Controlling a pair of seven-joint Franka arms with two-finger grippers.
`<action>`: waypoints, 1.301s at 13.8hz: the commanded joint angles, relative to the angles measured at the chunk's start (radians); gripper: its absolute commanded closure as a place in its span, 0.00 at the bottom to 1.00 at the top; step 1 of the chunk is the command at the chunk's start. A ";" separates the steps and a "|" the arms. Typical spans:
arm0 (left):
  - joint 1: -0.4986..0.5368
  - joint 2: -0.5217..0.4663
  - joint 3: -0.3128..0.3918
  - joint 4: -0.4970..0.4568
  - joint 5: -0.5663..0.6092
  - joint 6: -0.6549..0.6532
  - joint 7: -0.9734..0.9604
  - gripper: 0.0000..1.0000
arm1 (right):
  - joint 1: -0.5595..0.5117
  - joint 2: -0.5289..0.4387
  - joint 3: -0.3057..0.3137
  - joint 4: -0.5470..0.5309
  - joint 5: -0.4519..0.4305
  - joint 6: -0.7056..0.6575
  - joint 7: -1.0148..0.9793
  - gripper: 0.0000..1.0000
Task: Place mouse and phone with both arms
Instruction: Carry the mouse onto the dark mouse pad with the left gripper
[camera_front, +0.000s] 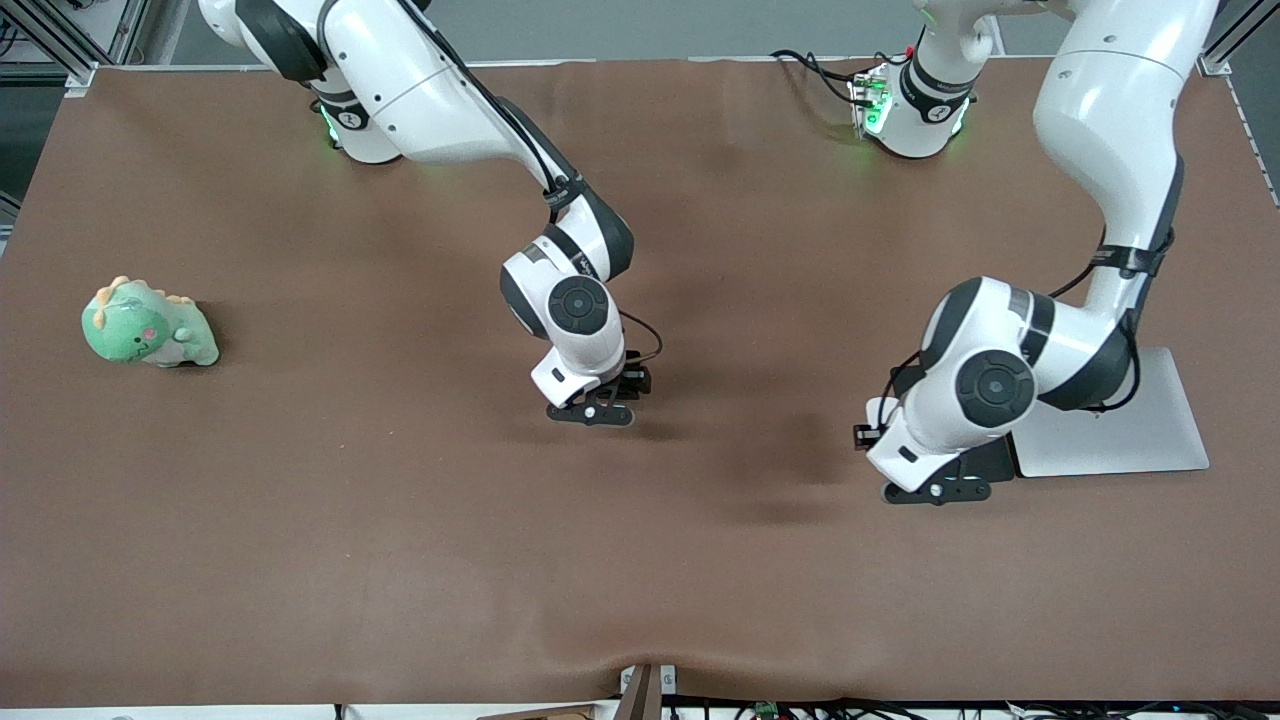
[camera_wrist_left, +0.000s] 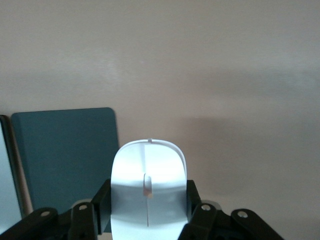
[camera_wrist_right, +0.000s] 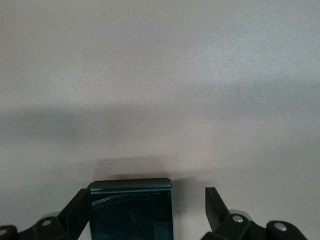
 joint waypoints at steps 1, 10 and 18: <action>0.079 -0.025 -0.018 -0.078 0.012 0.053 0.043 0.41 | 0.001 0.022 -0.006 0.032 -0.018 0.002 0.041 0.00; 0.230 -0.038 -0.018 -0.316 0.026 0.318 0.072 0.41 | 0.009 0.039 0.000 0.031 0.017 0.040 0.058 0.00; 0.265 -0.028 -0.017 -0.344 0.078 0.364 0.071 0.41 | 0.022 0.039 0.000 0.032 0.033 0.044 0.055 0.00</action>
